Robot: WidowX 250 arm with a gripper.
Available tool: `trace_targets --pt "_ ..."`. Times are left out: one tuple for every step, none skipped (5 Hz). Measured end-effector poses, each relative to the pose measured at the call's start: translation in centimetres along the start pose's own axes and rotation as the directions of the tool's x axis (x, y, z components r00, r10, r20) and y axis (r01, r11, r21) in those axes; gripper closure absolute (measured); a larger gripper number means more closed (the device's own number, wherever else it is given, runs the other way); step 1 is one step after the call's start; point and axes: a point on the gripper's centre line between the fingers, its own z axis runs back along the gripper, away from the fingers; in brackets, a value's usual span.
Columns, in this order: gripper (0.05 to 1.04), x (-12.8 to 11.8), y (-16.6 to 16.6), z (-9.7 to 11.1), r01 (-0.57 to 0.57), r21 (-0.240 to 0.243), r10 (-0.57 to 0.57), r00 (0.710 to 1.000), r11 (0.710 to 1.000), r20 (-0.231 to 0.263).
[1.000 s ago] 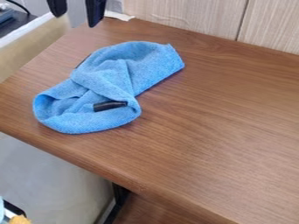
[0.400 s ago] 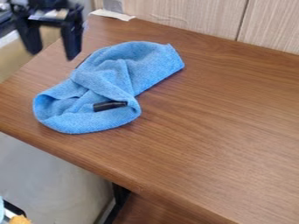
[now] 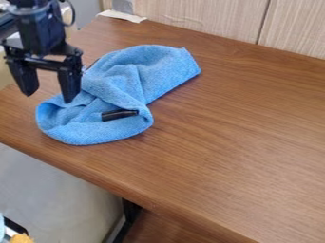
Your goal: Fold the cloth from bottom left to top right
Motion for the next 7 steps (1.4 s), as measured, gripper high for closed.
trace_targets --pt "0.082 -0.2 0.8 -1.4 -0.003 0.022 0.003 1.000 1.000 -0.009" --pt "0.082 -0.5 1.8 -2.3 -0.029 0.024 0.030 0.999 0.999 -0.016" --pt "0.082 -0.8 2.4 -2.6 -0.031 0.035 0.032 0.999 0.999 -0.015" --pt "0.112 -1.0 2.7 -3.3 -0.031 0.043 0.032 0.999 0.999 -0.034" --pt "0.385 -1.1 2.8 -3.5 -0.043 0.073 0.045 0.998 0.996 -0.034" --pt "0.694 -0.8 2.0 -3.6 -0.017 0.079 0.019 0.999 0.997 -0.035" --pt "0.917 -1.1 1.6 -3.5 -0.004 0.058 0.007 0.998 0.998 -0.059"
